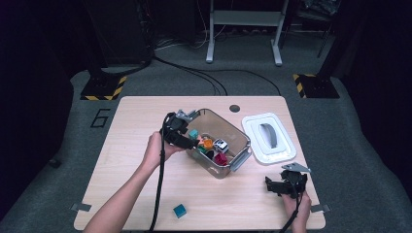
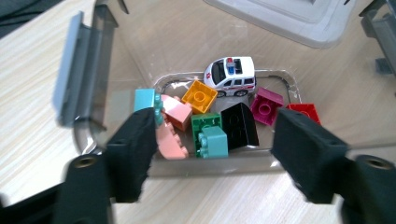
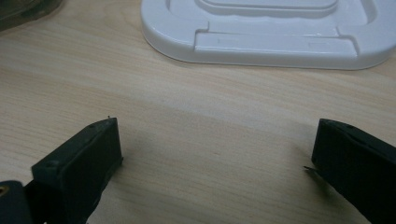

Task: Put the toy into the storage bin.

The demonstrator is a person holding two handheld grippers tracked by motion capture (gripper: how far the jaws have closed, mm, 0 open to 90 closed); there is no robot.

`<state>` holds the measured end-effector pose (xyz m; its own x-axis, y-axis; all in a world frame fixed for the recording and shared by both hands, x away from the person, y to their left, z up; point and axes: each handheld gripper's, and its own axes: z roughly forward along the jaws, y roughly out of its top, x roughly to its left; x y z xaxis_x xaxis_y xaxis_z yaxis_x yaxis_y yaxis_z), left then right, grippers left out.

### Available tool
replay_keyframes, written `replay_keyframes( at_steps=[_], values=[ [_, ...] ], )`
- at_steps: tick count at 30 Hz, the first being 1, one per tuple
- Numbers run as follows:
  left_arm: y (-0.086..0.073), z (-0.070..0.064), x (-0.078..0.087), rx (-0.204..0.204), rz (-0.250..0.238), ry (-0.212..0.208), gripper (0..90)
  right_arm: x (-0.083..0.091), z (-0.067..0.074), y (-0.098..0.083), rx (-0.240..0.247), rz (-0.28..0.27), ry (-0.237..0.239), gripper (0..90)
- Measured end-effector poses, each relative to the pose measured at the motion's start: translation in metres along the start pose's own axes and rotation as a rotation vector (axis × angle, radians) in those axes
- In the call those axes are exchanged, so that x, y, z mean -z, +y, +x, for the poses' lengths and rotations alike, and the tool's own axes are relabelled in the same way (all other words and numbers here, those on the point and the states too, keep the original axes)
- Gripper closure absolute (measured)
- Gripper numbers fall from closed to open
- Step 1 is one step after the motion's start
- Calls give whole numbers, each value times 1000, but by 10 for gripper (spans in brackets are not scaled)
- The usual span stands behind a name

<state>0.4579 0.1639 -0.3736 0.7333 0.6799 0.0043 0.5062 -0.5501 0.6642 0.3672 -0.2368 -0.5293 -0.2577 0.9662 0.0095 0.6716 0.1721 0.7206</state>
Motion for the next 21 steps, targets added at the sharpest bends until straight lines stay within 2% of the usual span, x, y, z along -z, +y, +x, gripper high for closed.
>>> replay_keyframes(
  at_steps=[4,10,17,21],
  values=[
    [-10,-1,15,-3,-21,15,190,0,0,0,0,0,0,7],
    [-31,-4,32,3,-55,34,155,0,0,0,0,0,-1,7],
    [-59,-8,39,24,-71,34,143,0,0,0,1,-1,-2,7],
    [-74,-12,37,26,-57,25,138,0,0,0,1,-1,-3,7]
  ],
)
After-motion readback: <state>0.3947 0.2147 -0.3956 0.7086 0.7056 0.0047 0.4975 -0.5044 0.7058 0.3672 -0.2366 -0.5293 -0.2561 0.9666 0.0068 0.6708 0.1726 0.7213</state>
